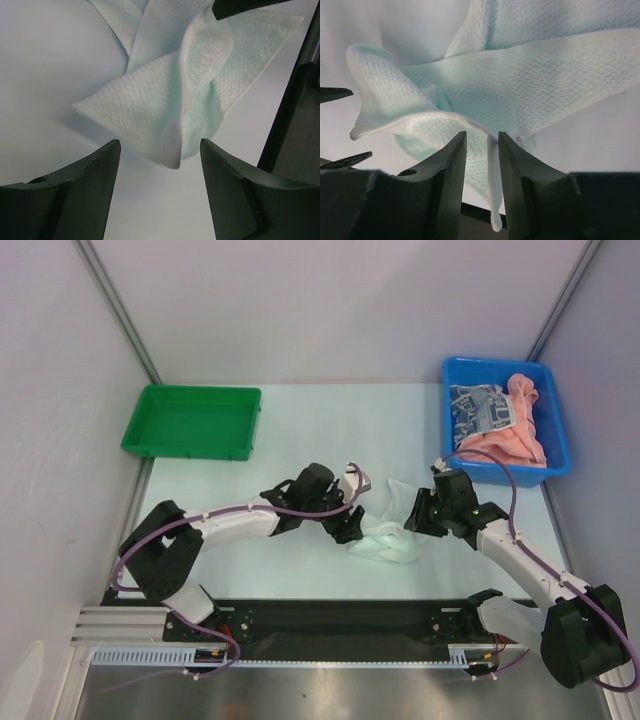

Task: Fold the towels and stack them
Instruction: Flatten out the crumpled towel

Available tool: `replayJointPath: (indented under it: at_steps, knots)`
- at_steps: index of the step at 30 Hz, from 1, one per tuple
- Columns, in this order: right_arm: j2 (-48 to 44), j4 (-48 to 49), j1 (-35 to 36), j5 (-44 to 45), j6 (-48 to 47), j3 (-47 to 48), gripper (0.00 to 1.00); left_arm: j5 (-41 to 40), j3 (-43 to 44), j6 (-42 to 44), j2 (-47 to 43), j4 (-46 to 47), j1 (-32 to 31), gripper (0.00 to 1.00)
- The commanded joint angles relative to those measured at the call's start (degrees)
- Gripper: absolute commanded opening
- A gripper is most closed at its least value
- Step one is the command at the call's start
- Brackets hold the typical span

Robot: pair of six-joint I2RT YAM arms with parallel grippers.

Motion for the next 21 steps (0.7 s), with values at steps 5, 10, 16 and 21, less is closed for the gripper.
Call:
replayJointPath:
  at_steps: [5, 10, 16, 21]
  knots:
    - [-2.6, -3.95, 0.03, 0.43, 3.47, -1.44, 0.37, -2.66, 2.98, 4.75, 0.77, 0.06, -2.7, 0.68]
    - [-6.9, -6.94, 1.17, 1.58, 8.21, -3.02, 0.4, -5.73, 2.98, 4.67, 2.18, 0.06, -3.32, 0.53]
    - [-11.74, -10.89, 6.27, 4.39, 14.71, -3.9, 0.4, -7.93, 2.81, 3.87, 2.45, 0.67, -3.58, 0.18]
    - [-14.82, -12.57, 7.15, 6.93, 17.27, -5.05, 0.18, -11.52, 3.51, 3.26, 1.22, -0.03, -3.58, 0.0]
